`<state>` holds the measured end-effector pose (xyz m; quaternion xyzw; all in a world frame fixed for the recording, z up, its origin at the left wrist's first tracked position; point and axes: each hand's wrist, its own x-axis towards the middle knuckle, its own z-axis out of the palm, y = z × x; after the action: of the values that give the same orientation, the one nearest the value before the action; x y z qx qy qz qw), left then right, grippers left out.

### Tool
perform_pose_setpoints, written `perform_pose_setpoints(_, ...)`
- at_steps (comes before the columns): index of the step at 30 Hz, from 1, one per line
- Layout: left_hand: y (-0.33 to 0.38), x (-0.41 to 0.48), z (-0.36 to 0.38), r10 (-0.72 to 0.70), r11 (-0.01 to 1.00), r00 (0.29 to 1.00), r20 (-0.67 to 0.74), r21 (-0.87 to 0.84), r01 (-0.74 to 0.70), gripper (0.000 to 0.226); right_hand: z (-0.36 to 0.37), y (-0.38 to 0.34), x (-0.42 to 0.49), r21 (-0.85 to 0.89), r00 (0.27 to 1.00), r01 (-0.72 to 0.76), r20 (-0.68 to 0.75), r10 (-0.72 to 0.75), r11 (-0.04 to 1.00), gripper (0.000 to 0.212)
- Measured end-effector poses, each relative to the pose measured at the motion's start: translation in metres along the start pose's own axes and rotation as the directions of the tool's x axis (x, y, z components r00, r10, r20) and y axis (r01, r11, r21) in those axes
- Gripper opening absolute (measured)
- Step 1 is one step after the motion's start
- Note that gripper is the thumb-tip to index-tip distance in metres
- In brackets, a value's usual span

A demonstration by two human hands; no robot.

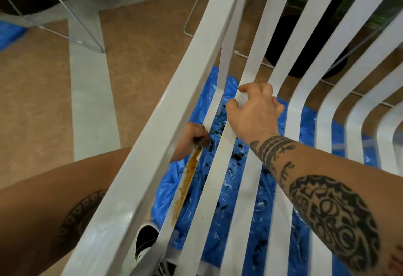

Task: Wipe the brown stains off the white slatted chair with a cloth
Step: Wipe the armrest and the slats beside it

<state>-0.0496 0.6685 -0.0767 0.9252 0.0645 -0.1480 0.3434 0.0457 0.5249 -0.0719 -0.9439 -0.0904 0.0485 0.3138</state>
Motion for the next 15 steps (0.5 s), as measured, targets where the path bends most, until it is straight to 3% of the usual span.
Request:
perform_pose_setpoints(2, -0.003, 0.000, -0.010, -0.031, 0.999, 0.995, 0.099, 0.021, 0.029, 0.030, -0.001, 0.000, 0.000, -0.015, 1.000, 0.016, 0.001, -0.016, 1.000, 0.040)
perform_pose_setpoints(4, -0.005, -0.002, -0.017, -0.065, 0.995, 0.994, 0.088, -0.067, 0.071, 0.029, -0.001, 0.000, -0.001, -0.057, 0.999, 0.034, 0.018, -0.033, 0.998, 0.044)
perform_pose_setpoints(11, 0.011, -0.027, -0.009, -0.123, 0.977, 0.992, -0.022, -0.177, 0.117, 0.032, -0.013, 0.000, -0.004, -0.042, 0.995, 0.025, 0.094, -0.021, 0.999, 0.074)
perform_pose_setpoints(15, 0.007, -0.038, -0.005, -0.147, 0.964, 0.980, -0.131, -0.243, 0.112, 0.045, -0.019, -0.007, -0.044, -0.153, 0.978, 0.010, 0.206, 0.022, 0.988, 0.094)
